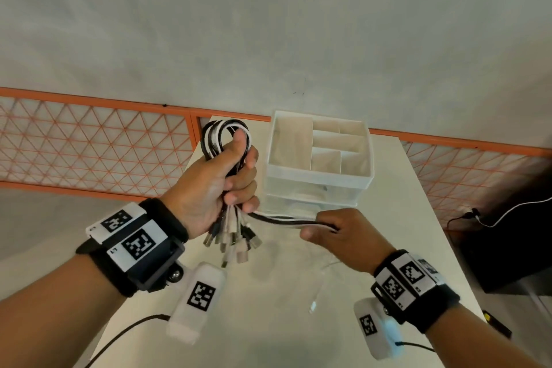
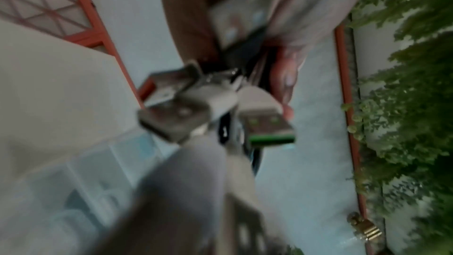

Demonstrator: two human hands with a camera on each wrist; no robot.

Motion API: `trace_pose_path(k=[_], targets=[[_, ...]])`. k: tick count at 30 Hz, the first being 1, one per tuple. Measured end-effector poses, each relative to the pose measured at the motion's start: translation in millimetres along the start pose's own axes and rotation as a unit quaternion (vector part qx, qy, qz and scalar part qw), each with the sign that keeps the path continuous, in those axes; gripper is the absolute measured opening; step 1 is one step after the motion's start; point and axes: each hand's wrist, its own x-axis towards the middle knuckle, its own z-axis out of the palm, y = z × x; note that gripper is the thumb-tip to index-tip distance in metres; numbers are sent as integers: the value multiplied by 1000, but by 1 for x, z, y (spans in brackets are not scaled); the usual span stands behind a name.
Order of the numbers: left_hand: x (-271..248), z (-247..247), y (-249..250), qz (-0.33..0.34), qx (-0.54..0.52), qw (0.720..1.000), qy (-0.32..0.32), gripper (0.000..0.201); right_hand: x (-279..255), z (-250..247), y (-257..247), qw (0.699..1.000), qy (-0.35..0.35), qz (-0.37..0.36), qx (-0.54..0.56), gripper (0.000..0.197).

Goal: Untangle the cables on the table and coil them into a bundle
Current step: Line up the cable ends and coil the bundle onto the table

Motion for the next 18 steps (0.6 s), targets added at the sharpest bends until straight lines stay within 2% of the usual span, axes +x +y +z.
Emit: trace_pose_path(k=[3, 5, 7, 11, 13, 15, 18], targets=[[-8, 0, 0, -55, 157, 986, 3, 38, 4, -22, -1, 998, 12, 56, -10, 71], [-11, 6, -6, -95, 294, 951, -6, 29, 9, -33, -10, 997, 17, 64, -33, 64], [-10, 10, -17, -119, 383, 916, -16, 26, 16, -38, -23, 996, 28, 58, -61, 62], [0, 17, -36, -143, 452, 880, -29, 22, 26, -37, -49, 992, 54, 18, -111, 53], [8, 18, -43, -146, 452, 880, 19, 23, 26, -34, -58, 990, 66, 9, -122, 44], [13, 17, -46, -140, 442, 884, 68, 27, 24, -32, -62, 993, 84, 11, -85, 36], [13, 18, -48, -109, 456, 880, 82, 31, 19, -31, -66, 995, 93, -1, -46, 27]])
